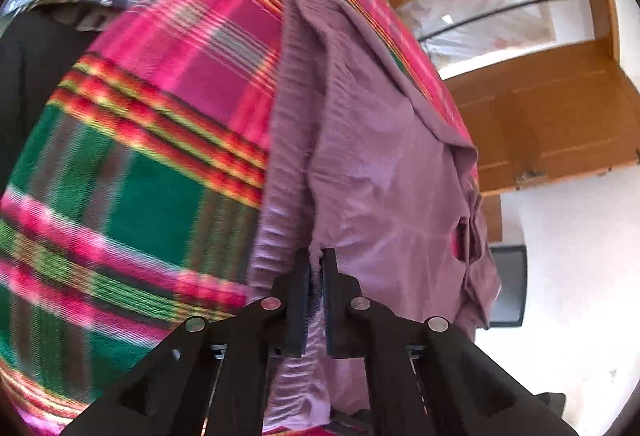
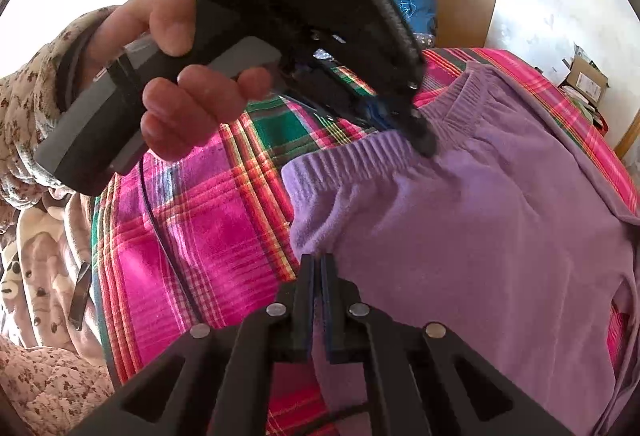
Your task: Fold clothes
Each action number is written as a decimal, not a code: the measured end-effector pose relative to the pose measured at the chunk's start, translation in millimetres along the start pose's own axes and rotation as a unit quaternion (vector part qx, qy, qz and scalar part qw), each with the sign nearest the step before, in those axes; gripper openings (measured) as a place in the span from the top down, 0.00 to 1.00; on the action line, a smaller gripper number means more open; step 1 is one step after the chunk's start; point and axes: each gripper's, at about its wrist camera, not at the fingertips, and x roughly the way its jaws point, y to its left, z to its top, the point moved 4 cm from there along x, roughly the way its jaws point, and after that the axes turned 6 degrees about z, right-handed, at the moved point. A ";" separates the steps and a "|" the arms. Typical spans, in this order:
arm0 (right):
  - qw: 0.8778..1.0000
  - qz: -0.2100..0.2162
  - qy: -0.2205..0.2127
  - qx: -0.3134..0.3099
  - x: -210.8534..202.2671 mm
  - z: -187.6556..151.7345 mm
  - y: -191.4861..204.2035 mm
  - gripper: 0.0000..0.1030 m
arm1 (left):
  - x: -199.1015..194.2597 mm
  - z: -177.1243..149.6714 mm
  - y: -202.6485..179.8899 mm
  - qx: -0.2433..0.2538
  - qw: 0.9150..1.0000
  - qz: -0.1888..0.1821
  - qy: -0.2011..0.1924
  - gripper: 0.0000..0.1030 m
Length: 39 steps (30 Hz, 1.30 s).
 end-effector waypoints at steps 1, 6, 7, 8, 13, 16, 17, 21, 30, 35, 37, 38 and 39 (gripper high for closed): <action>1.000 0.000 0.000 0.000 0.5 0.7 0.9 0.98 | -2.1 0.0 1.5 -0.003 1.000 0.001 -0.005 0.95; 1.000 0.003 -0.001 -0.002 2.9 4.2 5.7 0.98 | -16.7 -0.8 8.0 -0.005 1.000 0.005 -0.028 0.96; 1.000 0.003 -0.001 -0.002 3.4 4.9 6.6 0.98 | -20.2 -0.5 12.4 -0.005 0.999 0.013 -0.033 0.96; 1.000 0.004 -0.001 -0.003 3.9 5.7 7.6 0.98 | -21.7 0.2 18.9 -0.013 0.999 0.018 -0.037 0.99; 1.000 0.006 -0.005 0.008 8.9 6.4 8.9 0.98 | -28.2 -1.0 41.7 -0.048 0.997 0.027 -0.049 1.00; 1.000 0.008 -0.005 0.011 13.9 13.0 5.0 0.98 | -33.2 -1.5 37.2 -0.037 0.997 0.035 -0.059 1.00; 1.000 0.006 -0.005 0.008 16.1 14.4 2.4 0.98 | -35.4 -1.2 33.7 -0.033 0.997 0.033 -0.062 0.99; 1.000 0.004 -0.006 0.010 13.4 8.4 4.1 0.97 | -46.0 -1.9 14.4 -0.008 0.996 0.032 -0.081 0.93; 0.996 -0.025 -0.060 0.061 -44.2 -11.1 -23.5 0.85 | -46.5 -20.7 -32.0 0.046 0.996 0.030 -0.073 0.80; 0.984 -0.079 -0.102 0.122 -102.7 -39.0 -58.6 0.84 | -56.3 -41.6 -51.2 0.060 0.996 0.026 -0.063 0.77; 0.977 -0.102 -0.119 0.147 -129.6 -53.8 -72.2 0.84 | -68.6 -49.3 -57.7 0.066 0.995 0.030 -0.068 0.76; 0.971 -0.122 -0.130 0.162 -148.3 -65.6 -79.6 0.84 | -77.2 -53.2 -61.0 0.068 0.995 0.032 -0.072 0.75; 0.964 -0.143 -0.139 0.177 -168.1 -76.8 -86.0 0.84 | -86.1 -57.1 -64.5 0.070 0.994 0.033 -0.076 0.75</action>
